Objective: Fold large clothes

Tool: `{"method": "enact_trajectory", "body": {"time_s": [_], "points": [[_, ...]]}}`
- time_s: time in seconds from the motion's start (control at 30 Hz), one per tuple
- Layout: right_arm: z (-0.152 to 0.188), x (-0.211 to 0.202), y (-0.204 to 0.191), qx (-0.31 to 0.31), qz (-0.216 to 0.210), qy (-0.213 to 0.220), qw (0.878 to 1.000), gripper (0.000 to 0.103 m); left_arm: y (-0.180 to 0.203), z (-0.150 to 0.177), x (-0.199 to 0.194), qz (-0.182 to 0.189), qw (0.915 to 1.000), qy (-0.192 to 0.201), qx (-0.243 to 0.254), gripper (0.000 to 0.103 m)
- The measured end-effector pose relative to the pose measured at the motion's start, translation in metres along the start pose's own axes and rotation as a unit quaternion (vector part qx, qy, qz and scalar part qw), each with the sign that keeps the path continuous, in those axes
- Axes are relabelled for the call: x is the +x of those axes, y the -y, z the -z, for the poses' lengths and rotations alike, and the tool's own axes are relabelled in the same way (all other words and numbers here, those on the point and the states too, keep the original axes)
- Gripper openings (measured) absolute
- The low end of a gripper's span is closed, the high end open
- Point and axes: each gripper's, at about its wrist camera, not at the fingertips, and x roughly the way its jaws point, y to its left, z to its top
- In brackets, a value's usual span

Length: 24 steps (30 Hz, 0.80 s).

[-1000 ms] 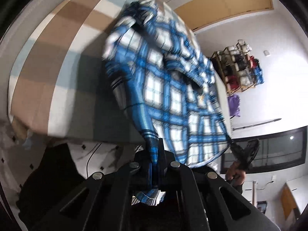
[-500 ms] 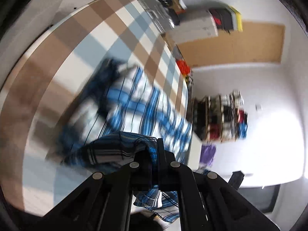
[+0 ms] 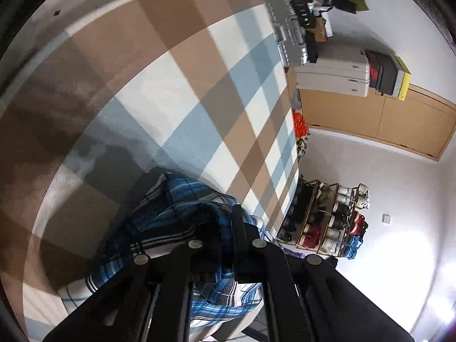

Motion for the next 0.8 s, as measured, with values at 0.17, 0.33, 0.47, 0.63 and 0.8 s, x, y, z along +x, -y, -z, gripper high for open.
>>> {"method": "enact_trajectory", "body": {"time_s": [0.17, 0.33, 0.47, 0.63, 0.8], "points": [[-0.009, -0.015, 0.03, 0.074, -0.063, 0.075, 0.992, 0.049, 0.0, 0.004, -0.026, 0.006, 0.9986, 0.053, -0.003, 0.085], [0.021, -0.063, 0.058, 0.125, -0.137, 0.215, 0.959, 0.082, 0.017, 0.018, -0.059, 0.009, 0.9939, 0.103, 0.039, 0.086], [0.063, -0.08, 0.02, 0.016, -0.14, 0.246, 0.959, 0.082, 0.03, 0.053, -0.056, -0.004, 0.9922, 0.085, 0.091, 0.086], [0.13, -0.062, -0.059, -0.147, -0.096, 0.229, 0.958, 0.083, 0.04, 0.107, -0.033, -0.027, 0.9816, 0.076, 0.173, 0.086], [0.162, -0.013, -0.127, -0.167, -0.233, 0.112, 0.951, 0.083, 0.024, 0.147, -0.003, -0.04, 0.9737, 0.063, 0.215, 0.086]]}}
